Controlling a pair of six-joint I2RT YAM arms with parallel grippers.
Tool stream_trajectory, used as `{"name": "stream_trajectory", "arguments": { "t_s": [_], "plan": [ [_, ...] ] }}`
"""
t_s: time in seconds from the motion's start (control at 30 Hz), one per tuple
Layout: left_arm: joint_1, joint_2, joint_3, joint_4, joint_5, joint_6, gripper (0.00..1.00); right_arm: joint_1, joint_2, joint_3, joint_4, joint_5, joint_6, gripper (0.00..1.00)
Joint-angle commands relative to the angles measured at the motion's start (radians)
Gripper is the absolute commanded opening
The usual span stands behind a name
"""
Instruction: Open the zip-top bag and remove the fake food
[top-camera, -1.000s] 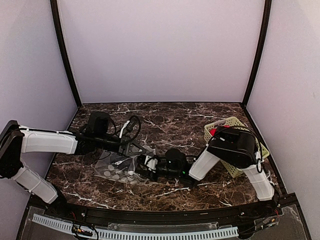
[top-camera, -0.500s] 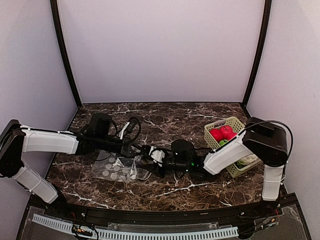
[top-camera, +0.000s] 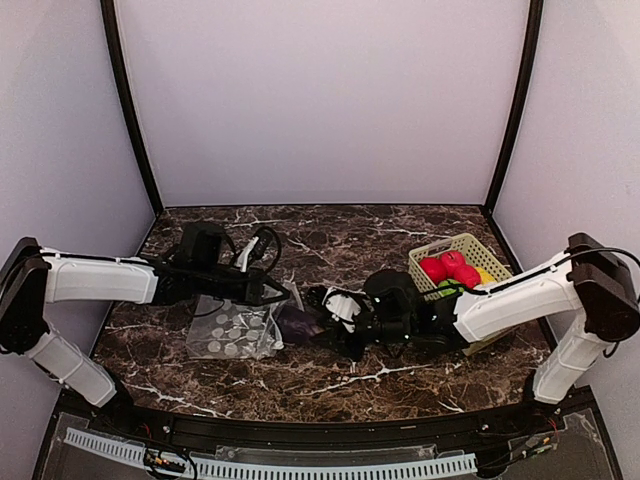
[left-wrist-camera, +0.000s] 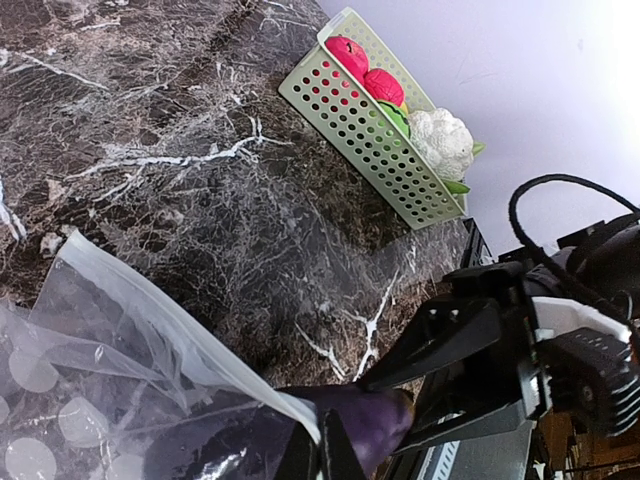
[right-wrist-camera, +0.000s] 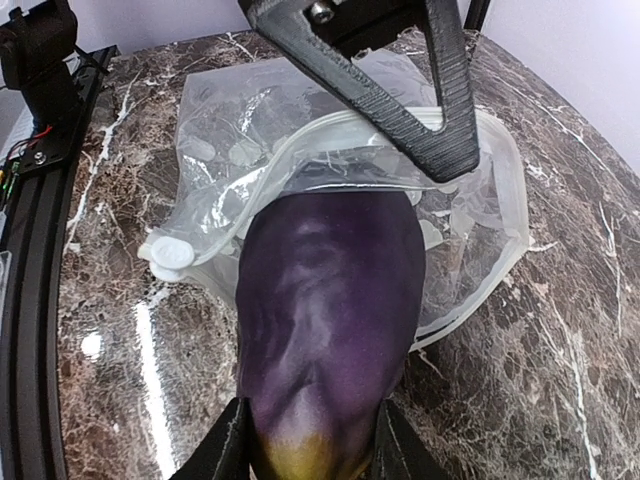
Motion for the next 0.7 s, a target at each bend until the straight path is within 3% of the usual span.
{"name": "stream_trajectory", "arguments": {
  "t_s": [0.0, 0.4, 0.53, 0.67],
  "plan": [
    [-0.003, 0.008, 0.029, -0.032, -0.025, 0.012, 0.01, 0.015, -0.117, -0.038, -0.152, 0.038, 0.078, 0.24],
    [-0.003, 0.029, 0.035, -0.005, -0.009, -0.002, 0.01, -0.04, -0.453, -0.057, -0.42, 0.29, 0.225, 0.26],
    [-0.003, 0.033, 0.04, -0.001, -0.005, -0.004, 0.01, -0.171, -0.493, -0.009, -0.543, 0.384, 0.282, 0.26],
    [-0.003, 0.037, 0.049, 0.0, 0.004, -0.009, 0.01, -0.359, -0.512, 0.003, -0.609, 0.359, 0.337, 0.25]
  ]
}}
